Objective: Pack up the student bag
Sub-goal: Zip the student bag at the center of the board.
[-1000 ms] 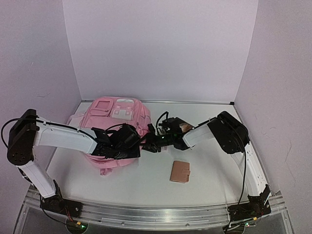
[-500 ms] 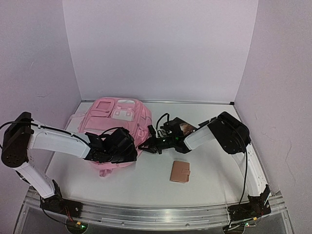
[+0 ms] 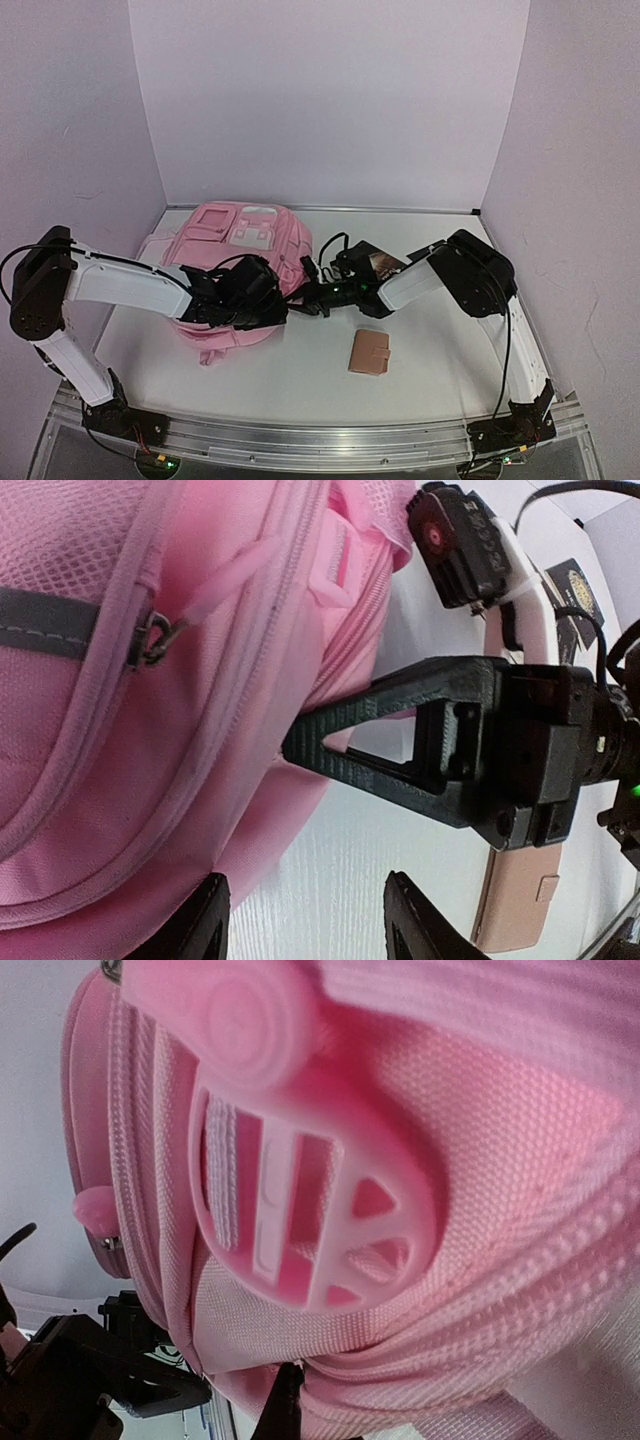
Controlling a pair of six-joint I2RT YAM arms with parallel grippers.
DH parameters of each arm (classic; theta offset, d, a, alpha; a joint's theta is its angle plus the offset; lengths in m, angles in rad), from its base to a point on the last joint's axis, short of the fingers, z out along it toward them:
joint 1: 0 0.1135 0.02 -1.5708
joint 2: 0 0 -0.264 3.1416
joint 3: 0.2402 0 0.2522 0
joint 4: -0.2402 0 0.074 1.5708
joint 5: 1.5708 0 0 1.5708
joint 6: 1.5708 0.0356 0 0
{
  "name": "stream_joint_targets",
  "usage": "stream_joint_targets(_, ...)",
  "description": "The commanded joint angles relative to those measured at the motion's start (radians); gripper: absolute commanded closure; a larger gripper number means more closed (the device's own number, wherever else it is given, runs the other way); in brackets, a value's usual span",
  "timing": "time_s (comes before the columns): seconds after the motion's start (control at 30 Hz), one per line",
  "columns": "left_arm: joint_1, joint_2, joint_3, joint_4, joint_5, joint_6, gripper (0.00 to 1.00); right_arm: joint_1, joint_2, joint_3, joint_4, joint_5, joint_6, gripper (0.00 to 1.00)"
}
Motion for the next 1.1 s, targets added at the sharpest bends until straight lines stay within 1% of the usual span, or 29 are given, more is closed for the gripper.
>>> stream_joint_targets(0.0, 0.038, -0.035, -0.012, 0.0, 0.008, -0.048, 0.48, 0.022, -0.11, -0.011, 0.126, -0.091, -0.005, 1.0)
stream_joint_targets(0.13, 0.033, -0.023, -0.013, -0.018, 0.038, -0.057, 0.46, 0.022, -0.107, -0.009, 0.119, -0.062, 0.01, 1.0)
stream_joint_targets(0.37, 0.015, -0.014, -0.076, -0.018, 0.06, -0.113, 0.42, 0.014, -0.095, 0.005, 0.101, -0.028, 0.045, 1.0)
stream_joint_targets(0.53, 0.009, 0.011, -0.072, -0.024, 0.05, -0.129, 0.33, 0.013, -0.087, 0.01, 0.099, -0.035, 0.057, 1.0)
stream_joint_targets(0.67, 0.013, 0.024, -0.044, -0.052, -0.007, -0.131, 0.29, 0.012, -0.097, -0.005, 0.101, -0.054, 0.049, 1.0)
stream_joint_targets(0.77, 0.044, -0.011, -0.054, -0.065, -0.056, -0.125, 0.3, 0.016, -0.108, -0.023, 0.103, -0.078, 0.023, 1.0)
stream_joint_targets(0.87, 0.081, -0.088, -0.08, -0.045, -0.084, -0.101, 0.34, 0.02, -0.111, -0.034, 0.103, -0.106, -0.002, 1.0)
stream_joint_targets(0.97, 0.117, -0.137, -0.075, -0.039, -0.086, -0.042, 0.4, 0.026, -0.114, -0.048, 0.103, -0.126, -0.042, 1.0)
stream_joint_targets(1.07, 0.143, -0.148, -0.051, -0.052, -0.074, 0.003, 0.44, 0.031, -0.116, -0.051, 0.105, -0.146, -0.067, 1.0)
